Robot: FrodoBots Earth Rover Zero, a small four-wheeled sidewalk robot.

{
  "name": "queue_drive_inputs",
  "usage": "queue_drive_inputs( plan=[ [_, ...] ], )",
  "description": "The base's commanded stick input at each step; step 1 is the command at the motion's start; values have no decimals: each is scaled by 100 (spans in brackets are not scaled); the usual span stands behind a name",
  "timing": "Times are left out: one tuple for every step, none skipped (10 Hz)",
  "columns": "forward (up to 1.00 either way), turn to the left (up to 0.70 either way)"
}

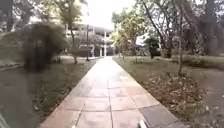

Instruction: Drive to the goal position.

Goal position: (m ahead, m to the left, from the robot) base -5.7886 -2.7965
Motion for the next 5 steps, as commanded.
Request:
queue_drive_inputs(
  plan=[
    [100, 0],
    [100, 0],
    [100, 0],
    [100, 0],
    [100, 0]
  ],
)
